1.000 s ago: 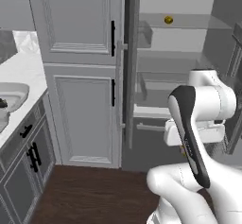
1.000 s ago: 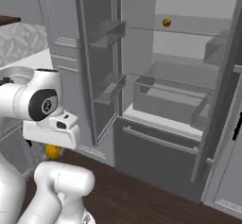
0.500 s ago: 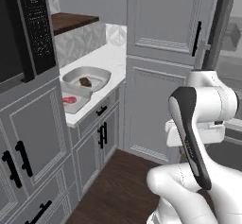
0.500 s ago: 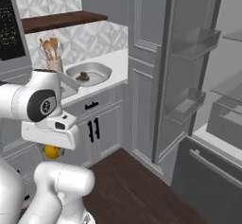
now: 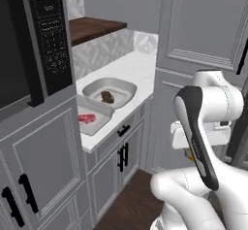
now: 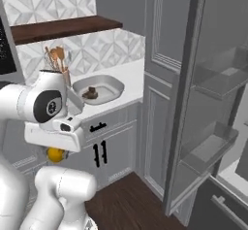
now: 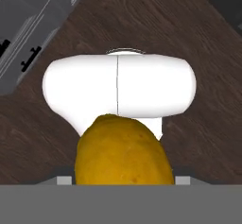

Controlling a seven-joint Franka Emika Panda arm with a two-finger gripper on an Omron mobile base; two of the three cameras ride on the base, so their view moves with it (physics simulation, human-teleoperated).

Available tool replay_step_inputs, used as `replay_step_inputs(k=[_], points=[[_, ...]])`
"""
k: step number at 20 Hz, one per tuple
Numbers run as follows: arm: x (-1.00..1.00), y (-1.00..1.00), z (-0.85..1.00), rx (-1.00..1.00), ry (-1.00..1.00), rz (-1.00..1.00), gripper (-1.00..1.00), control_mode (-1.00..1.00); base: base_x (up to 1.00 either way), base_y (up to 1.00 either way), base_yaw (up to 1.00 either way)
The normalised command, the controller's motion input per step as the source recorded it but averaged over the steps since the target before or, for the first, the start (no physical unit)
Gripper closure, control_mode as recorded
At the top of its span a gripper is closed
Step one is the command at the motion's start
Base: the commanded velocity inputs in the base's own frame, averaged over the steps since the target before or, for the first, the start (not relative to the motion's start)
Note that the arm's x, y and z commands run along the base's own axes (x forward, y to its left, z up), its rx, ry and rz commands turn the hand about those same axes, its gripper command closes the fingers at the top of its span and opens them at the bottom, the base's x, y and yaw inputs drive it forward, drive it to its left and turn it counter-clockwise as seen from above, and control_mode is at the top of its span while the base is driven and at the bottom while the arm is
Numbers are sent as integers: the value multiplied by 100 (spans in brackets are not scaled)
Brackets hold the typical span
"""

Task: Place one lemon and one steak in each tupperware on the nearby counter, to pack two identical lunches.

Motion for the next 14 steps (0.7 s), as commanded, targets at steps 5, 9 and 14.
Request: replay_step_inputs(k=[5, 9, 14], points=[[0, 0, 0, 0, 0, 0, 100, 100, 52, 22, 44], [0, 0, 0, 0, 0, 0, 100, 100, 64, 14, 36], [0, 0, 0, 0, 0, 0, 100, 100, 87, 0, 2]])
